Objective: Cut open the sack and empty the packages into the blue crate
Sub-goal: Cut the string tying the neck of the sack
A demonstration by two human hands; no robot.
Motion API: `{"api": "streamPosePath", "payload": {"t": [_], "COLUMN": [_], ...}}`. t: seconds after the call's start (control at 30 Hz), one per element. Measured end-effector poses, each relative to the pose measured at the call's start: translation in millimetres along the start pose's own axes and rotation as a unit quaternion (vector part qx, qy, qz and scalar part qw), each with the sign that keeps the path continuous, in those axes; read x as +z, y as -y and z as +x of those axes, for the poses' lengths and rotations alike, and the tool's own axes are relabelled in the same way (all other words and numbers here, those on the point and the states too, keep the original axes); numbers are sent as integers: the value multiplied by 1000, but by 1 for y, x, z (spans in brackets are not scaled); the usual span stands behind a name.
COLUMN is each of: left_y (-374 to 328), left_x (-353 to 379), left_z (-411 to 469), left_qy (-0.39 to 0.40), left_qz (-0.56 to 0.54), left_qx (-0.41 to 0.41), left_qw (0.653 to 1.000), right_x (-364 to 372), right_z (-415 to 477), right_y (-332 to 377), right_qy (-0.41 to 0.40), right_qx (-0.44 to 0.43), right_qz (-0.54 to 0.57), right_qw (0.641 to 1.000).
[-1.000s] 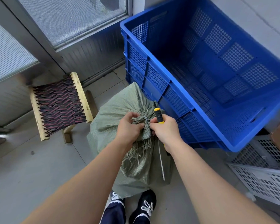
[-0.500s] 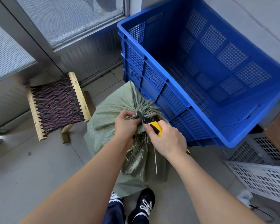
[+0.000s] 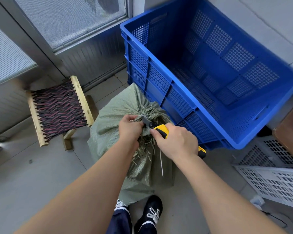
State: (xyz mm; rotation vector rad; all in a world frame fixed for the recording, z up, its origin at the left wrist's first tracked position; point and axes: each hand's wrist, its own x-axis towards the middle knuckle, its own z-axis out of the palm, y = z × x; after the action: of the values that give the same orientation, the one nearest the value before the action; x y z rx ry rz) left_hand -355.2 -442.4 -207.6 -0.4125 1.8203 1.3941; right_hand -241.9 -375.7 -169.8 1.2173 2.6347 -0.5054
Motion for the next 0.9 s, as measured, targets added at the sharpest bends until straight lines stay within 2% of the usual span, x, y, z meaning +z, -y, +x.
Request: {"api": "streamPosePath", "payload": {"t": [0.5,0.9], "left_y": [-3,-5], "left_x": [14,25], "left_z": [-4,-16], "left_qy": [-24,-14], "left_qz": [0,74], "left_qx": [5,34], "left_qw": [1000,997], "right_x": [3,-2], "right_z": [4,21], "right_y": [9,8], "right_qy": [-14,9], "right_qx": [42,40], "right_qz": [-61,-50], "right_qw": [997,998]}}
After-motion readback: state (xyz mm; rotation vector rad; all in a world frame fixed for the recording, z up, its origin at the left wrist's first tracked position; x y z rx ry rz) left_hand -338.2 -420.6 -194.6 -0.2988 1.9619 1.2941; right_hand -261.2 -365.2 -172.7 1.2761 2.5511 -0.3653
